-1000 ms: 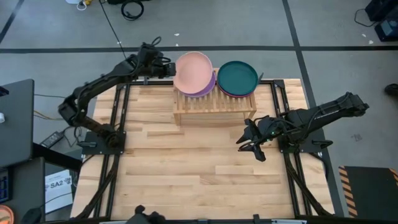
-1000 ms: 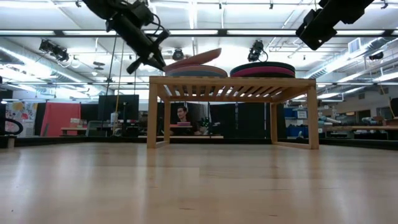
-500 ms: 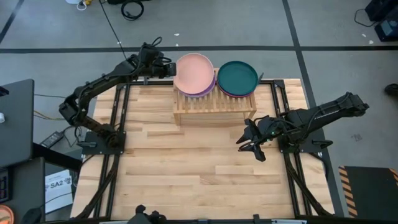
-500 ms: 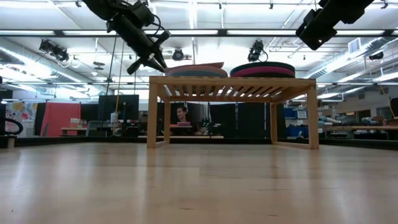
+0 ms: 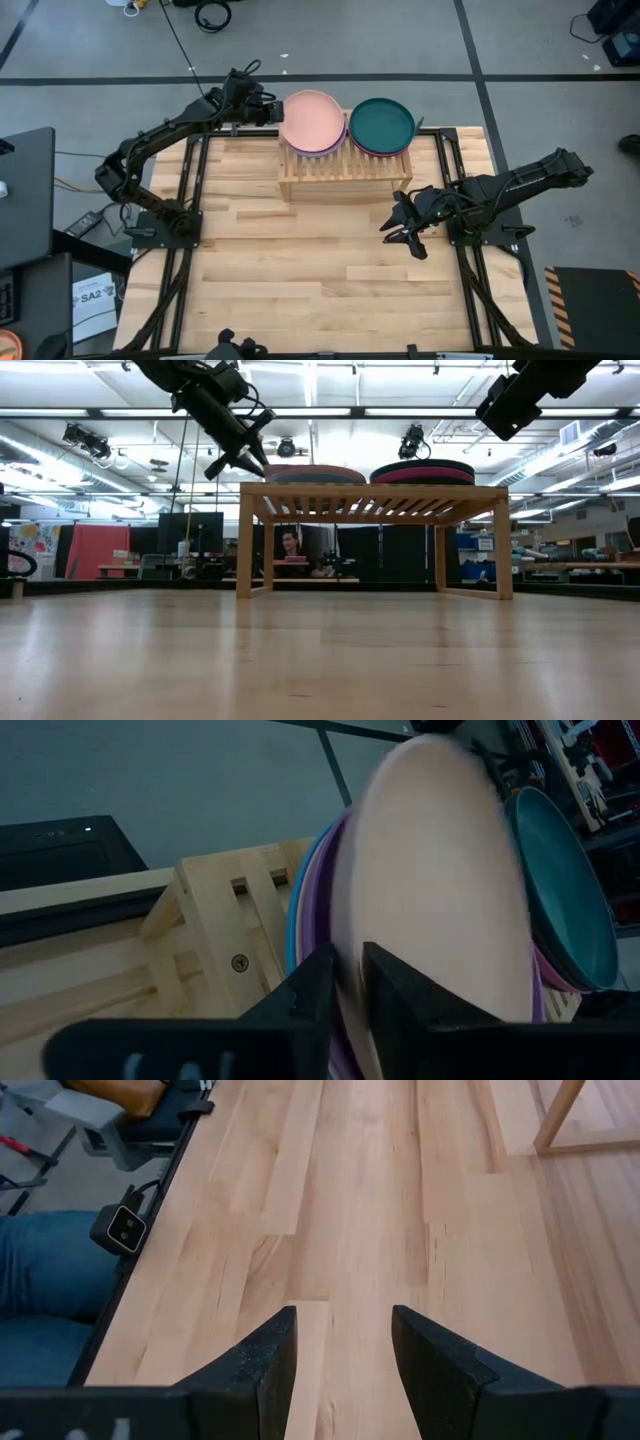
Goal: Place and stack plates onto a shelf
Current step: Stack the light orange plate on the violet plate on the shelf, then return to Home Position
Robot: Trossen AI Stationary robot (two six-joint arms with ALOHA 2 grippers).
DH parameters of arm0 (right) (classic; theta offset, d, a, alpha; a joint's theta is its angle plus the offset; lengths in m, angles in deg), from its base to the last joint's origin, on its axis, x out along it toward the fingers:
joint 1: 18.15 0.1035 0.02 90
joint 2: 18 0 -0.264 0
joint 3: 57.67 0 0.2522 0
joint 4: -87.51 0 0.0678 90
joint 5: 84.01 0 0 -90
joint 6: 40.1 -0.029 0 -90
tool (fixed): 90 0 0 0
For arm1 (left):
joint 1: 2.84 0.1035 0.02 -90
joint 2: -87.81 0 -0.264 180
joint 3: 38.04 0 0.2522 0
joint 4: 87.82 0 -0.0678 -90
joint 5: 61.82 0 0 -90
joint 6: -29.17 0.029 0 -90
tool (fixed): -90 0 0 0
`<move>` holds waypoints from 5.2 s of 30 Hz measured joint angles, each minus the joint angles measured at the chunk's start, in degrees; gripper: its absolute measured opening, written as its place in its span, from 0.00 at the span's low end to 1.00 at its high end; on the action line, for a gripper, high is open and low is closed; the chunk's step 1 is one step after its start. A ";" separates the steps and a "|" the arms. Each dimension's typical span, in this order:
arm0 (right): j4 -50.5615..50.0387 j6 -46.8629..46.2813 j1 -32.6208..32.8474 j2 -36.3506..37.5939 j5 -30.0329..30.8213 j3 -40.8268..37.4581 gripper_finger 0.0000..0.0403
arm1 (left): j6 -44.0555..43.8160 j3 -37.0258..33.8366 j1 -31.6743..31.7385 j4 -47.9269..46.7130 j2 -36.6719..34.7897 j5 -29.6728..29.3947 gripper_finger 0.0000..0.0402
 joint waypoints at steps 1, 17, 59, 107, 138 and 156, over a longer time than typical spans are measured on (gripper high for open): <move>0.00 0.01 0.02 0.00 0.00 0.00 0.42 | 0.02 0.00 0.00 0.01 0.00 -0.01 0.17; -0.01 0.00 0.01 0.00 0.00 0.00 0.42 | 5.54 0.00 0.00 1.25 -0.08 0.95 0.39; 13.00 1.09 0.02 31.30 10.56 -18.73 0.42 | 35.55 -43.00 -28.55 25.89 -44.85 7.41 0.39; 18.01 9.71 -0.04 53.59 18.03 -38.73 0.42 | 31.39 -71.56 -29.66 30.99 -64.96 8.95 0.39; 18.04 9.68 -0.04 53.59 17.99 -38.73 0.42 | 37.17 -71.60 -29.64 31.26 -64.46 -12.06 0.39; 18.05 9.67 -0.04 53.59 17.97 -38.73 0.42 | 37.12 -71.60 -41.65 31.59 -75.24 -12.10 0.39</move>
